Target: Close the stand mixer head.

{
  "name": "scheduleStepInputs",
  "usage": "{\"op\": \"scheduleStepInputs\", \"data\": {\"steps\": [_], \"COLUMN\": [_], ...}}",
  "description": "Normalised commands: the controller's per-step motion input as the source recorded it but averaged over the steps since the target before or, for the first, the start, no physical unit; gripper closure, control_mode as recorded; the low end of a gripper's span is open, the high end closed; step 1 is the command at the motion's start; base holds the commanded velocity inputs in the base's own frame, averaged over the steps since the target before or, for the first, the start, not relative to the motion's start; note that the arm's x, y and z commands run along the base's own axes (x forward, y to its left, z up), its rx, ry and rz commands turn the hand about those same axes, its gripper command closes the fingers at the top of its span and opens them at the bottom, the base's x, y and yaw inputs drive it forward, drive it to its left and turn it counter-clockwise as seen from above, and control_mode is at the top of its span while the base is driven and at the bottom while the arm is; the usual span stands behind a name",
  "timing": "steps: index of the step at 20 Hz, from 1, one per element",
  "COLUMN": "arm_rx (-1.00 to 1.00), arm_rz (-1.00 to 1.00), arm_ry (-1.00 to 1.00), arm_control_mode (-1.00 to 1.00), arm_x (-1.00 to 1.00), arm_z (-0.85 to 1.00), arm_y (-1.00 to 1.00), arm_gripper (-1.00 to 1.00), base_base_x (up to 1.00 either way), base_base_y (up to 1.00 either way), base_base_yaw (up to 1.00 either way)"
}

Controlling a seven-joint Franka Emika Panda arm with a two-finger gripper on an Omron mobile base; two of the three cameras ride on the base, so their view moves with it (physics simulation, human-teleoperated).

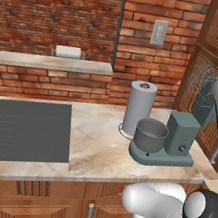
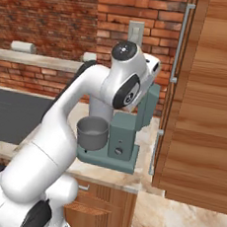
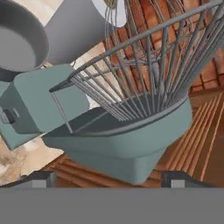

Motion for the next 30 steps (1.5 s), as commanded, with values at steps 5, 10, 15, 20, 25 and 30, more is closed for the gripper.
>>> {"op": "scheduleStepInputs", "data": {"steps": [5, 10, 15, 20, 25, 30], "arm_rx": [-0.38, -0.52, -0.39, 0.01, 0.33, 0.29], "arm_rz": [0.25, 0.26, 0.24, 0.39, 0.54, 0.52], "arm_ry": [0.10, 0.10, 0.06, 0.31, 0.29, 0.12], "arm_control_mode": [-1.00, -1.00, -1.00, -1.00, -1.00, -1.00], "arm_x": [1.00, 0.87, 0.69, 0.86, 0.40, 0.11], "arm_z": [-0.29, -0.88, -1.00, -1.00, -1.00, -1.00], "arm_y": [0.11, 0.69, 0.91, 0.94, 1.00, 1.00], "arm_gripper": [-1.00, -1.00, -1.00, -1.00, -1.00, -1.00], "base_base_x": [0.00, 0.00, 0.00, 0.00, 0.00, 0.00], "base_base_y": [0.00, 0.00, 0.00, 0.00, 0.00, 0.00], "base_base_yaw": [0.00, 0.00, 0.00, 0.00, 0.00, 0.00]}}
